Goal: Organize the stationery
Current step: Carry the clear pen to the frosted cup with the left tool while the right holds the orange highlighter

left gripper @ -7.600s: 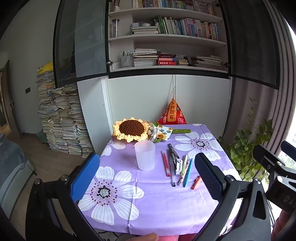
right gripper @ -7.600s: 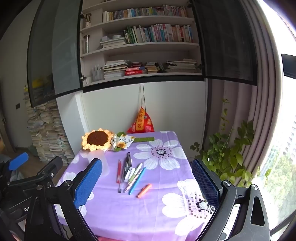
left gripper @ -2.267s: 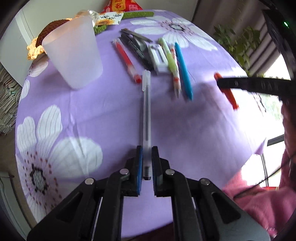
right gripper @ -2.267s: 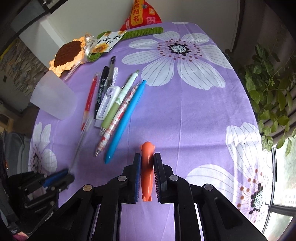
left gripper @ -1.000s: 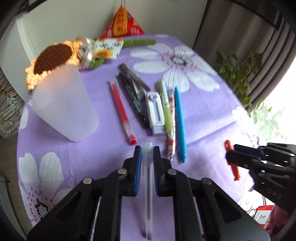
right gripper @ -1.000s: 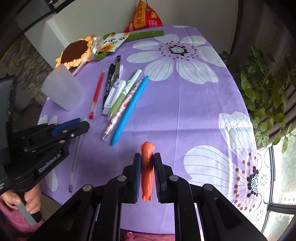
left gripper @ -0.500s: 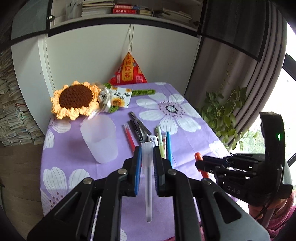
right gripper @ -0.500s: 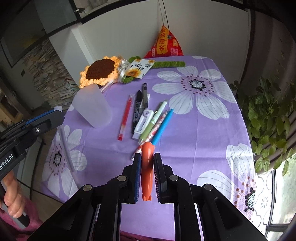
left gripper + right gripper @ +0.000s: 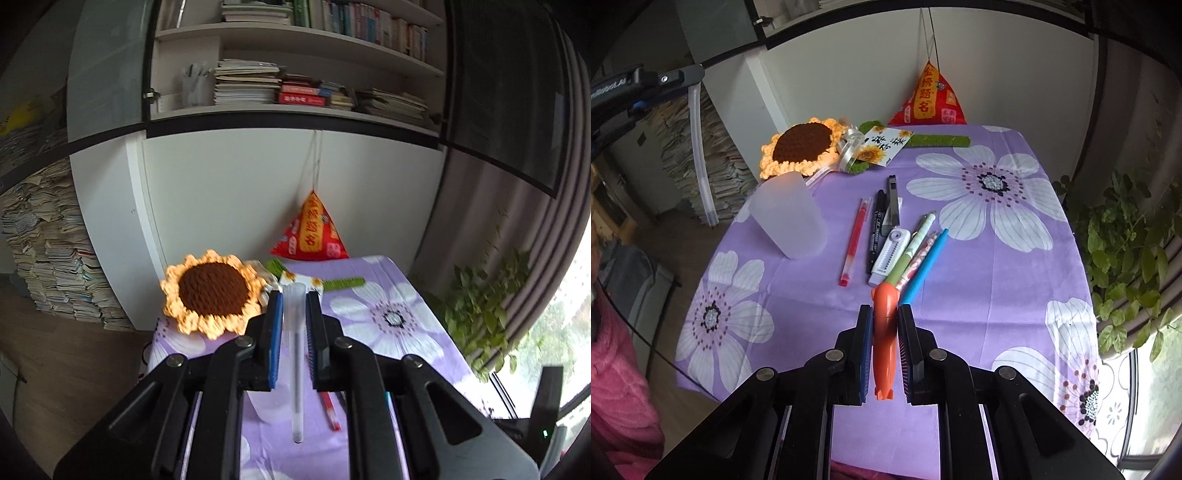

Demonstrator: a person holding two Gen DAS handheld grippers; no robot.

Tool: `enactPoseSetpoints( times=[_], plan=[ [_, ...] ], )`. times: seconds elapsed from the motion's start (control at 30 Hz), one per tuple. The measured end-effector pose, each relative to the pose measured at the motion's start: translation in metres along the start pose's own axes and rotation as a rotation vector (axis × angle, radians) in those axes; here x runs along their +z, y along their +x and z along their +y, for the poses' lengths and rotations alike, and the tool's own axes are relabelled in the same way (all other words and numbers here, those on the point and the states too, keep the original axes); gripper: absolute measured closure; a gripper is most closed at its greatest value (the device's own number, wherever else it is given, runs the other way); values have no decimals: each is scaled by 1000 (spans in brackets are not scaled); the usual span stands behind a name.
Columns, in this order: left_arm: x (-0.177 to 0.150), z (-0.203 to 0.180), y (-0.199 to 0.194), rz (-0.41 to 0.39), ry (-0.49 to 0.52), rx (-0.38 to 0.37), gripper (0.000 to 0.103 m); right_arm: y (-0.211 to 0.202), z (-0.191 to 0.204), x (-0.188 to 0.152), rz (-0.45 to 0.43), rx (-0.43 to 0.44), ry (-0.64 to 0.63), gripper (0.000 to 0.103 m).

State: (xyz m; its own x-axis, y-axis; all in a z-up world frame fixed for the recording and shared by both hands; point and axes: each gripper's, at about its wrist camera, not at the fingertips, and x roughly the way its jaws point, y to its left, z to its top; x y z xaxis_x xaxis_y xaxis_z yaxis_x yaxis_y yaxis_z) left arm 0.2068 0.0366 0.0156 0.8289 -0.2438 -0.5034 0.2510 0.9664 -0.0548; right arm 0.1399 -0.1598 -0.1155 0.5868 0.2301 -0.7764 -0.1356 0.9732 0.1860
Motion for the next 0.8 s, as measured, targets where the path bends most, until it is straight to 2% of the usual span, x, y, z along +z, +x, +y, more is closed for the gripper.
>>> enactPoseSetpoints(
  times=[0.17, 0.3, 0.53, 0.8],
  plan=[
    [5, 16, 32, 18, -43, 37, 93, -4, -5, -1, -7, -19, 15, 89],
    [-5, 31, 56, 25, -91, 73, 93, -7, -8, -1, -20, -34, 18, 89],
    [-29, 54, 86, 97, -179, 57, 93, -3, 2, 5, -28, -39, -6, 89],
    [-51, 55, 91, 143, -182, 25, 92, 0, 22, 20, -67, -23, -60, 89]
  ],
)
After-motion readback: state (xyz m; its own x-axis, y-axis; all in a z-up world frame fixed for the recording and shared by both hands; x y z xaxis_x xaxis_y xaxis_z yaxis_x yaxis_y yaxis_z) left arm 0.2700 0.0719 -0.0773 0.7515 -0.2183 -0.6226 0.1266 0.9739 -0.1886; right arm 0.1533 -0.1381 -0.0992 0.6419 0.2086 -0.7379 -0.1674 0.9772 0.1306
